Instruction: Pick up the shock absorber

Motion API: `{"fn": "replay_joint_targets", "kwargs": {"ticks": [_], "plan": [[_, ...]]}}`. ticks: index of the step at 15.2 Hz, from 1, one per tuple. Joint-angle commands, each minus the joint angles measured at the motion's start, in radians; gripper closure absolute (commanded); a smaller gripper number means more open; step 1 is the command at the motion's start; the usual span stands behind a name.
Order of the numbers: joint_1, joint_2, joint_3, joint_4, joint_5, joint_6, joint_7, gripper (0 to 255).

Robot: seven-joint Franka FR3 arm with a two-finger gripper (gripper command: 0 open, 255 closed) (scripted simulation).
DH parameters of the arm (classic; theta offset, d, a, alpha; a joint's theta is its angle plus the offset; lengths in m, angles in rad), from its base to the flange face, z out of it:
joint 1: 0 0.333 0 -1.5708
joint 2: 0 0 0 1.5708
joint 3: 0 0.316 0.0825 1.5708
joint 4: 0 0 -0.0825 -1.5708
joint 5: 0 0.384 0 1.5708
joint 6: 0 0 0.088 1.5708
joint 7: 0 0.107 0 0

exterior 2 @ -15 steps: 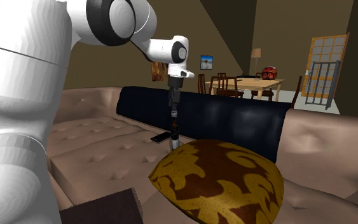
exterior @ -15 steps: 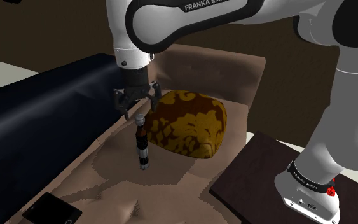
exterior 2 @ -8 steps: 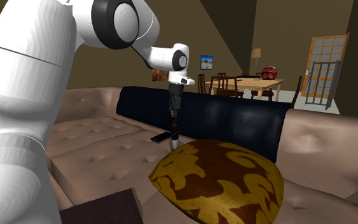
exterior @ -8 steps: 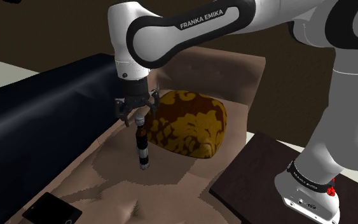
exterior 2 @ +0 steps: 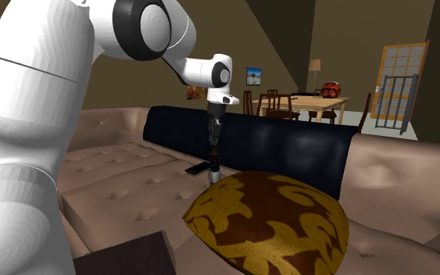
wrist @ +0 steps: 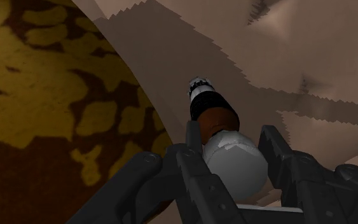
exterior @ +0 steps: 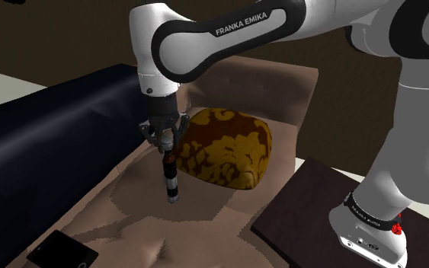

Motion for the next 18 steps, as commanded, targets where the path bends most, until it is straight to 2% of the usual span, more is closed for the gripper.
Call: {"fn": "replay_joint_targets", "kwargs": {"ticks": [1,18], "plan": [[0.0,0.001,0.0,-0.001,0.0,0.0,0.0,255],[0.005,-0.026,0.008,0.169,0.012,-0.193,0.005,255]]}}
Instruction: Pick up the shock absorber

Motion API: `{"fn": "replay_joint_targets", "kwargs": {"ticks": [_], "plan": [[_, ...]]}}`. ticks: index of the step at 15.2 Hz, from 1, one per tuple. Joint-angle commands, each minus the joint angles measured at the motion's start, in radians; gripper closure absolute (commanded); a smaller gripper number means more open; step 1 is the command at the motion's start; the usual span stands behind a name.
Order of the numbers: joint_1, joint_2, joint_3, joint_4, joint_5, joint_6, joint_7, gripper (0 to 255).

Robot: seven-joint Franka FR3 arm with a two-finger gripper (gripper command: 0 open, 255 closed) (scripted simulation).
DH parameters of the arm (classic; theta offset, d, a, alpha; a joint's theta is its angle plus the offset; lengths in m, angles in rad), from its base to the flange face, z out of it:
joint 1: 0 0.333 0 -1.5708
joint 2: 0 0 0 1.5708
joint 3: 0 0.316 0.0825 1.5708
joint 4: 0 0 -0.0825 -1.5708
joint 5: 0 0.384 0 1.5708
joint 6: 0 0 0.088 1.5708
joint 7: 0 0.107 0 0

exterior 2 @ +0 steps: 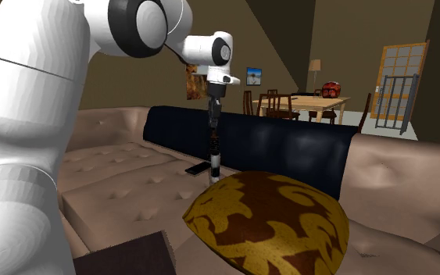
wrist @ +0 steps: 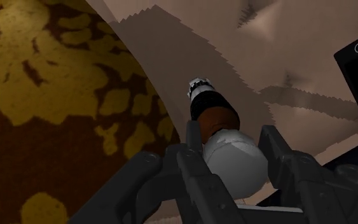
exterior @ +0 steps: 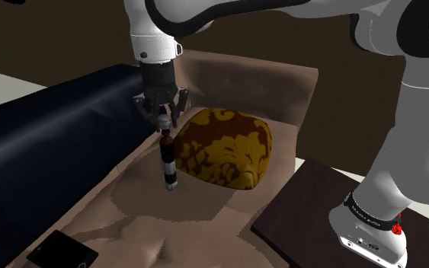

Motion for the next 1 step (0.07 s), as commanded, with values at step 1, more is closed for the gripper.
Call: {"fn": "replay_joint_targets", "kwargs": {"ticks": [1], "plan": [[0.0,-0.003,0.001,0.004,0.001,-0.006,0.001,255]]}}
